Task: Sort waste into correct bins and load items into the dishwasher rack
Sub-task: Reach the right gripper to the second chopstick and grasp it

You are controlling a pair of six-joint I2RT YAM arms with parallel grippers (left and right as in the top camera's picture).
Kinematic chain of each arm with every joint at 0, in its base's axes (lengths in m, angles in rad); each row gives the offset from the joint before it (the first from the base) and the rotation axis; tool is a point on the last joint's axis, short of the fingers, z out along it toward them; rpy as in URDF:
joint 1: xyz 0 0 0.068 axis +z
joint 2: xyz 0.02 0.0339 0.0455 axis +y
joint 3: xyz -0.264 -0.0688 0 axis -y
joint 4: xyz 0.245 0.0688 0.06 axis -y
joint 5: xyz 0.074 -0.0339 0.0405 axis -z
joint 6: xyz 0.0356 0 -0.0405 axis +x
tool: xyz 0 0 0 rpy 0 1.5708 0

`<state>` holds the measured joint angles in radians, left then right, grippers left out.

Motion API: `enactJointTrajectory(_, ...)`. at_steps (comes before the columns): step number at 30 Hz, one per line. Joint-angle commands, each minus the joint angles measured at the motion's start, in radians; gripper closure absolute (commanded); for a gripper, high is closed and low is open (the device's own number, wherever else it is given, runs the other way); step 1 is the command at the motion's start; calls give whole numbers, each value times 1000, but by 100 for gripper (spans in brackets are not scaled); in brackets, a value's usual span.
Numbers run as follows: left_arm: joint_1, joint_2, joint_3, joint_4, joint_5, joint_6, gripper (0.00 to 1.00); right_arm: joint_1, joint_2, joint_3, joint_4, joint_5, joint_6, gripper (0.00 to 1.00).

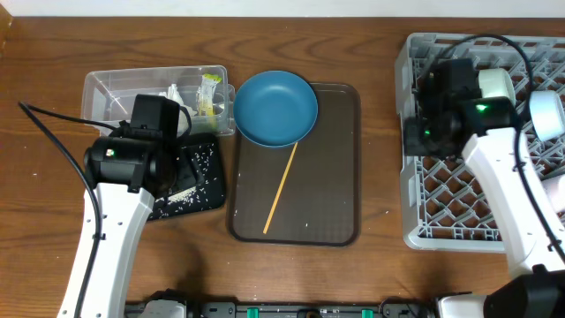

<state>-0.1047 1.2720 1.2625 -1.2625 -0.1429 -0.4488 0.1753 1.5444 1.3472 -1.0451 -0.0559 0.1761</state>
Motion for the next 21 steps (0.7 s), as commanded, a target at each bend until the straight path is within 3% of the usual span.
enactJointTrajectory(1, 5, 2, 0, 3, -23, -10, 14, 110, -6, 8, 29, -128, 68, 58)
enactJointTrajectory(12, 5, 2, 0, 10, -23, -10, 14, 465, 145, -21, 204, -64, 330, 53)
enactJointTrajectory(21, 5, 2, 0, 10, -23, -10, 14, 615, 360, -21, 320, -14, 453, 50)
